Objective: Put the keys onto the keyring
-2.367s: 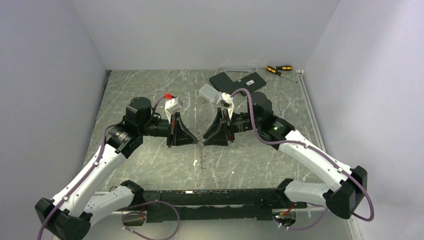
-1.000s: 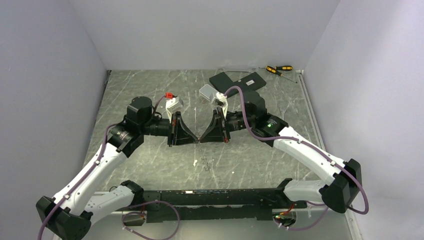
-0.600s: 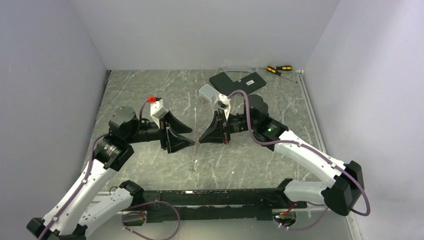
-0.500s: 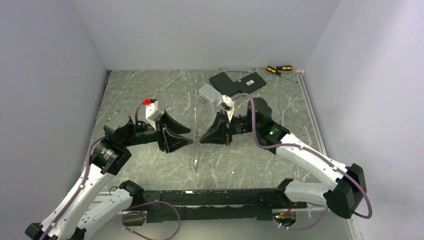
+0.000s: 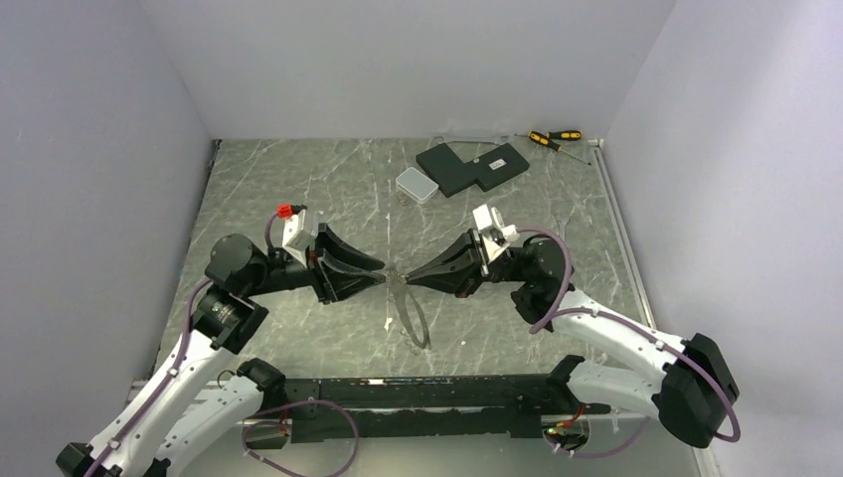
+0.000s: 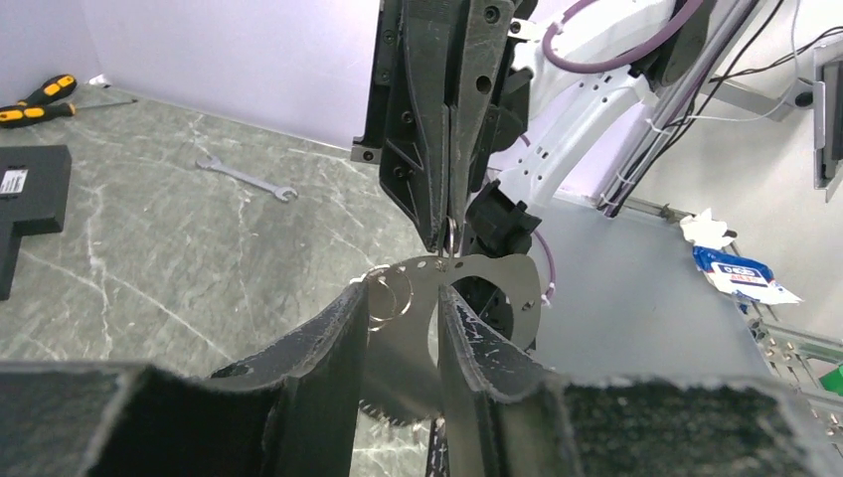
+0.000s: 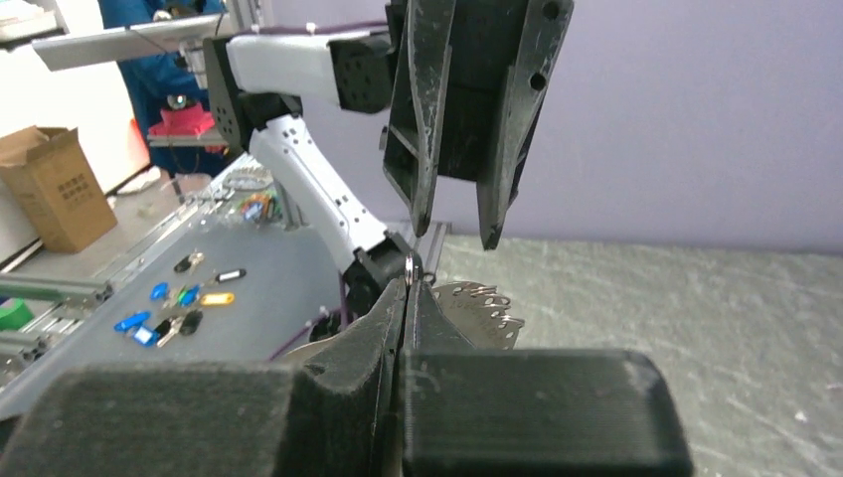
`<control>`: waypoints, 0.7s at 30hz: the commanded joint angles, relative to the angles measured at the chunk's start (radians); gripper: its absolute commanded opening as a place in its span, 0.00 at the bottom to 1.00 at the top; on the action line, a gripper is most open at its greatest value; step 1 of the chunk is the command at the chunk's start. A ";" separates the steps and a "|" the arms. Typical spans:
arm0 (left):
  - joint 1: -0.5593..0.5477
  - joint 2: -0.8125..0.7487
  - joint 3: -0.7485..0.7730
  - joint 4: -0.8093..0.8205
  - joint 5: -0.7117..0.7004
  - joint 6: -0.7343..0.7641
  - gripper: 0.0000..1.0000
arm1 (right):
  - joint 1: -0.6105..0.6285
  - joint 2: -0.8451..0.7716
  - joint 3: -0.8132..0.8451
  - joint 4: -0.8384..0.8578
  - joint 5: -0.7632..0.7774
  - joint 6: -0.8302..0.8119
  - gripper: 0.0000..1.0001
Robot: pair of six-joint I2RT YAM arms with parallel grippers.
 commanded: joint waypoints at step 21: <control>-0.004 -0.020 0.013 0.152 0.055 -0.015 0.37 | 0.010 0.172 -0.037 0.696 0.206 0.401 0.00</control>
